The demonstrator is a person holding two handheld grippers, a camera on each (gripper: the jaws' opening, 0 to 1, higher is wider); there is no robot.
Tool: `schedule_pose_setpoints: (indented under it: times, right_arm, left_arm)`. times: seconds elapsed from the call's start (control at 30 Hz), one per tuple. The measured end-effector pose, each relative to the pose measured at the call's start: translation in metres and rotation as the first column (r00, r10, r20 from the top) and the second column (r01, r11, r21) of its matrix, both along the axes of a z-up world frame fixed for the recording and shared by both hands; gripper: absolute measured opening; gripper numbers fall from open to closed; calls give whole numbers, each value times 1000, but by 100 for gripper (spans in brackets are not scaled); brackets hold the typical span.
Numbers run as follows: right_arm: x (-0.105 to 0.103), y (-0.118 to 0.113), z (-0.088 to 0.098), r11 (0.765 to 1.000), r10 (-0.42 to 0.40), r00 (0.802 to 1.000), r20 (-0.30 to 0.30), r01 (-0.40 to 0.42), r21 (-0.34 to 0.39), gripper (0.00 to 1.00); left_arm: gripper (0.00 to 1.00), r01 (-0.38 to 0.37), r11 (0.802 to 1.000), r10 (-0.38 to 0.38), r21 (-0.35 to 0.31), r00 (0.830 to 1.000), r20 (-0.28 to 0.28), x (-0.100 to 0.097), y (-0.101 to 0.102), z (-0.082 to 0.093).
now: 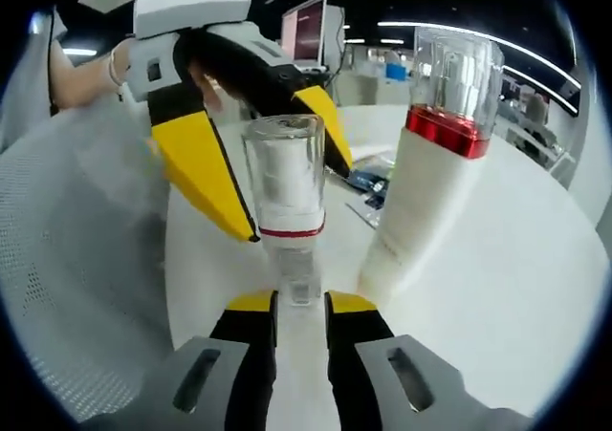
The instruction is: Arrange the skincare products in the storage area until every visible bottle or jar stands upright without overlapping.
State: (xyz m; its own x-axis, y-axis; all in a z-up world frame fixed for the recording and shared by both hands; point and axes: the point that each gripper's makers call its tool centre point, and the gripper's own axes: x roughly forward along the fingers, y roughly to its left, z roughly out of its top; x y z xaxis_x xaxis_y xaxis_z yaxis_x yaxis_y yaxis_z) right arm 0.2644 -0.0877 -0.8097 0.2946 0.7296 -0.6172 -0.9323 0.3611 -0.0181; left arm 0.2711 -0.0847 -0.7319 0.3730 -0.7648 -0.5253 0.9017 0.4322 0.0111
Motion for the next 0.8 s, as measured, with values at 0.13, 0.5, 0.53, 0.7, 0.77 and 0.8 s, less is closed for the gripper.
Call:
schedule_pose_setpoints:
  times: [0.13, 0.5, 0.53, 0.7, 0.77, 0.8]
  right_arm:
    - [1, -3, 1, 1000, -17, 1000, 1, 17, -4, 18]
    - [1, -1, 0, 999, -40, 999, -8, 40, 0, 15]
    - [1, -1, 0, 999, -42, 999, -8, 42, 0, 15]
    - [2, -1, 0, 999, -51, 999, -7, 51, 8, 15]
    - [2, 0, 1, 998, -55, 998, -5, 55, 11, 15]
    - [3, -1, 0, 998, -57, 998, -5, 57, 12, 15]
  left_arm:
    - [29, 19, 999, -19, 46, 1000, -4, -4, 5, -6]
    - [26, 17, 987, -2, 158, 996, -92, -8, 17, -45]
    - [24, 13, 987, 3, 162, 995, -95, -7, 18, -49]
    - [19, -1, 989, 20, 146, 991, -129, -8, 16, -56]
    - [18, -5, 990, 22, 139, 992, -125, -7, 15, -56]
    - [17, -6, 991, 23, 137, 991, -128, -7, 15, -57]
